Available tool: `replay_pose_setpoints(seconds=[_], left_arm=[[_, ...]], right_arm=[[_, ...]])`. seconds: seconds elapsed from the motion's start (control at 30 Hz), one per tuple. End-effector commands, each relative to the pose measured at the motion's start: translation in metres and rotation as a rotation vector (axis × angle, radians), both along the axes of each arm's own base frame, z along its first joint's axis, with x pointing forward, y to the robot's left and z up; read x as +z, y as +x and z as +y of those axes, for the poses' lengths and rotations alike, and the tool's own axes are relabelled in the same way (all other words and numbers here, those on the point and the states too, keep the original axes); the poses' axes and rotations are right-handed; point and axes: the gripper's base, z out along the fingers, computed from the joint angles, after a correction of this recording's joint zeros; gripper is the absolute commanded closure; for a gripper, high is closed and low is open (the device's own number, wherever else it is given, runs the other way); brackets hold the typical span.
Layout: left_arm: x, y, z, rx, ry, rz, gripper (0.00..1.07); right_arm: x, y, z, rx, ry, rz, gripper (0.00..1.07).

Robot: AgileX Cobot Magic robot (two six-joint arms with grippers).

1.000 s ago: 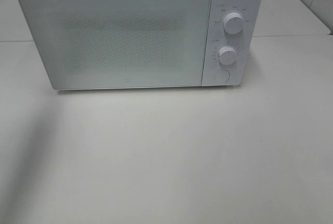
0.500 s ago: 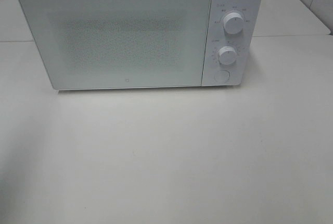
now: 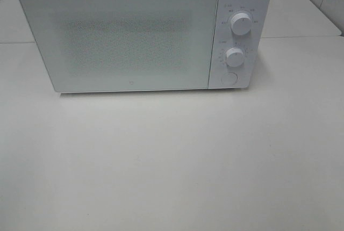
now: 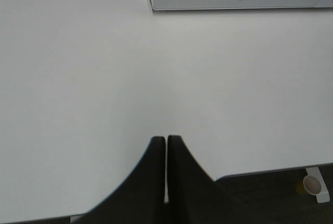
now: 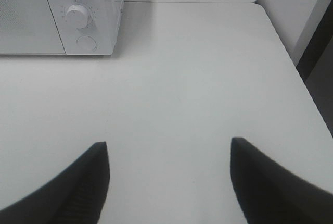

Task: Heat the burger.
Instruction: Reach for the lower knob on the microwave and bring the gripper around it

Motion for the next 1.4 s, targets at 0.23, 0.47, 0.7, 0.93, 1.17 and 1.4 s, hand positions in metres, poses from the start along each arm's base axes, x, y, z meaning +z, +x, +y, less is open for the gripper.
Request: replay_pose_setpoints(seconds=[0.23, 0.47, 0.7, 0.93, 1.17, 1.4], left_arm=[[-0.020, -0.025, 0.002, -0.043, 0.013, -0.156, 1.06], [-0.023, -0.013, -0.001, -0.066, 0.010, -0.232, 1.06], [-0.023, -0.013, -0.001, -0.069, 0.012, -0.232, 1.06], [-0.023, -0.013, -0.001, -0.069, 0.012, -0.232, 1.06], [-0.023, -0.013, -0.001, -0.069, 0.011, -0.232, 1.06], [-0.023, -0.013, -0.001, -0.069, 0.011, -0.232, 1.06]], right_arm=[[0.001, -0.004, 0.000, -0.006, -0.007, -0.039, 0.46], [0.001, -0.003, 0.000, -0.006, -0.007, -0.033, 0.46], [0.001, -0.003, 0.000, -0.006, -0.007, -0.028, 0.46], [0.001, -0.003, 0.000, -0.006, -0.007, -0.028, 0.46], [0.001, -0.003, 0.000, -0.006, -0.008, -0.027, 0.46], [0.001, -0.003, 0.000, -0.006, -0.008, -0.027, 0.46]])
